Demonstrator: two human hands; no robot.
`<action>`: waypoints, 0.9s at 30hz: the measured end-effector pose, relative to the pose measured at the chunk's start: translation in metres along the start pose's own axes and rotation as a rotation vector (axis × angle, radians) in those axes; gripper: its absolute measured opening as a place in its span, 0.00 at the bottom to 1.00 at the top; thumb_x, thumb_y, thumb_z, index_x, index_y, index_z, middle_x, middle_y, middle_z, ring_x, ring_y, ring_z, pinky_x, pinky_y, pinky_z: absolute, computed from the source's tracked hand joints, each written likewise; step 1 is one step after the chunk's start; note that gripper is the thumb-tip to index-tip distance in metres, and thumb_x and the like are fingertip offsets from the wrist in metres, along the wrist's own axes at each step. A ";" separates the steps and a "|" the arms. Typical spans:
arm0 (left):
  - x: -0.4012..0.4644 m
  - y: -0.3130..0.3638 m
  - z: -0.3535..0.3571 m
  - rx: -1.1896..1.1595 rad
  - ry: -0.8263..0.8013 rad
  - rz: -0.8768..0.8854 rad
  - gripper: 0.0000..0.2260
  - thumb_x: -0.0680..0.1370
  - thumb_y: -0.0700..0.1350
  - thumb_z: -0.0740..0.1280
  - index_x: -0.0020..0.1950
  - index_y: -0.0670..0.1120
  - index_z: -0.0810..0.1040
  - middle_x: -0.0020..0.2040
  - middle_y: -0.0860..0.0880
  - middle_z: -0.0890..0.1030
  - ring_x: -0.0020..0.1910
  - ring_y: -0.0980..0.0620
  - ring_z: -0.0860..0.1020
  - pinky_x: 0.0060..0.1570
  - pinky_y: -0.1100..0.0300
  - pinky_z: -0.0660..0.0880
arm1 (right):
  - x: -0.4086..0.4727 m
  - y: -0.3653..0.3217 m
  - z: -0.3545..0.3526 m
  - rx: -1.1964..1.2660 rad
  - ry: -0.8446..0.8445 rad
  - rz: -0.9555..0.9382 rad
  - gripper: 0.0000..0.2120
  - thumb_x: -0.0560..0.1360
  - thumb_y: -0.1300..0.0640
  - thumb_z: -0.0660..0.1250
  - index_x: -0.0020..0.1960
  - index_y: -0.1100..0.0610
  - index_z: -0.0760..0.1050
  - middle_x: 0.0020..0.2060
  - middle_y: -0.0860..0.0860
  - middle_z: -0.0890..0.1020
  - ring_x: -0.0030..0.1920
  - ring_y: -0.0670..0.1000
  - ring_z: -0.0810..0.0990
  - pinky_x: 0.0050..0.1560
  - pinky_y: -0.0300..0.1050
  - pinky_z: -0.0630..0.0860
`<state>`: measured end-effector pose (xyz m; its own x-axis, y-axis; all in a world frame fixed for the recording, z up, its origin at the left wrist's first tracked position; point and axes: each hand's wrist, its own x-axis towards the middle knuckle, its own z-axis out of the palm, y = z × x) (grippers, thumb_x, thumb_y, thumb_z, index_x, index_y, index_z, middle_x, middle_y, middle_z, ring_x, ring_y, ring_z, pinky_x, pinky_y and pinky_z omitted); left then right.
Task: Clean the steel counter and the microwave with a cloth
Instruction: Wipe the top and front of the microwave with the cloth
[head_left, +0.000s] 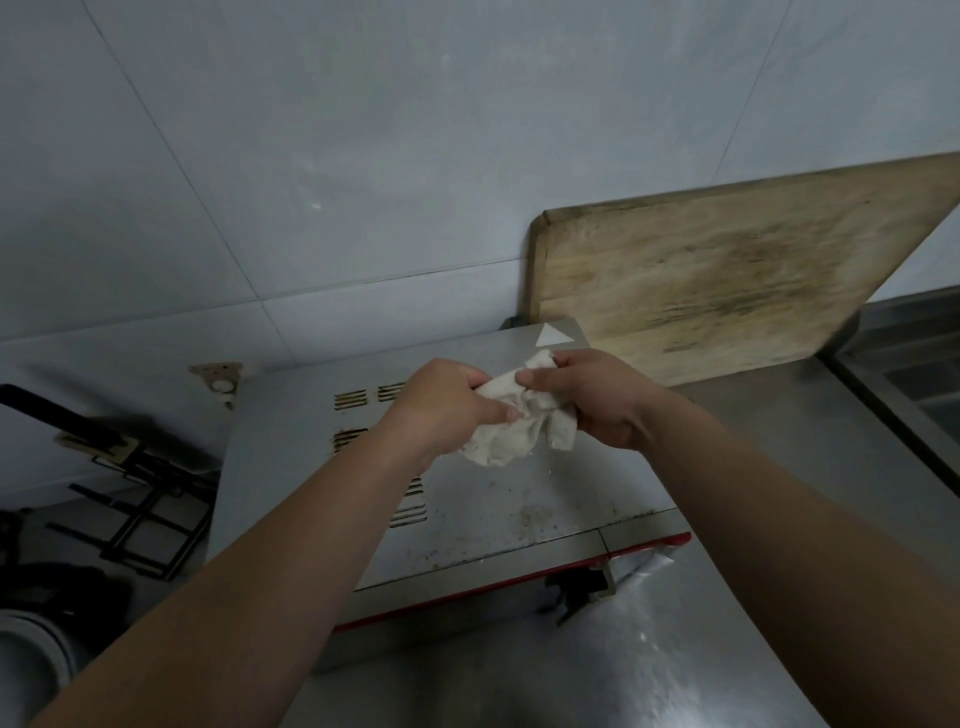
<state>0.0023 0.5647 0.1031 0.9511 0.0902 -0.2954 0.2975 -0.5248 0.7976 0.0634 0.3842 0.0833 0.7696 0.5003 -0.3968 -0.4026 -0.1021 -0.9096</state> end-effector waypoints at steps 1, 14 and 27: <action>0.001 -0.001 -0.002 -0.038 0.002 -0.021 0.07 0.69 0.47 0.80 0.45 0.49 0.86 0.35 0.53 0.84 0.31 0.60 0.81 0.26 0.69 0.70 | 0.000 -0.001 0.000 0.023 -0.015 -0.005 0.11 0.76 0.62 0.70 0.55 0.67 0.78 0.52 0.64 0.83 0.52 0.62 0.83 0.54 0.56 0.80; 0.009 -0.024 -0.015 -0.327 -0.232 -0.282 0.09 0.74 0.44 0.76 0.52 0.44 0.85 0.38 0.49 0.82 0.33 0.56 0.75 0.30 0.65 0.69 | 0.004 0.007 -0.010 0.103 -0.026 0.026 0.07 0.76 0.71 0.64 0.47 0.62 0.79 0.42 0.59 0.82 0.43 0.56 0.83 0.47 0.51 0.80; 0.016 -0.041 -0.005 -0.728 -0.286 -0.185 0.15 0.71 0.34 0.74 0.56 0.42 0.81 0.50 0.46 0.81 0.48 0.51 0.74 0.41 0.62 0.70 | 0.011 0.001 -0.009 0.514 0.035 0.037 0.08 0.81 0.63 0.61 0.54 0.64 0.78 0.46 0.60 0.82 0.45 0.56 0.83 0.45 0.46 0.83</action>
<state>0.0056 0.5922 0.0686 0.8525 -0.1504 -0.5006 0.5211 0.1704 0.8363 0.0758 0.3814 0.0765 0.7630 0.4743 -0.4391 -0.6145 0.3215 -0.7205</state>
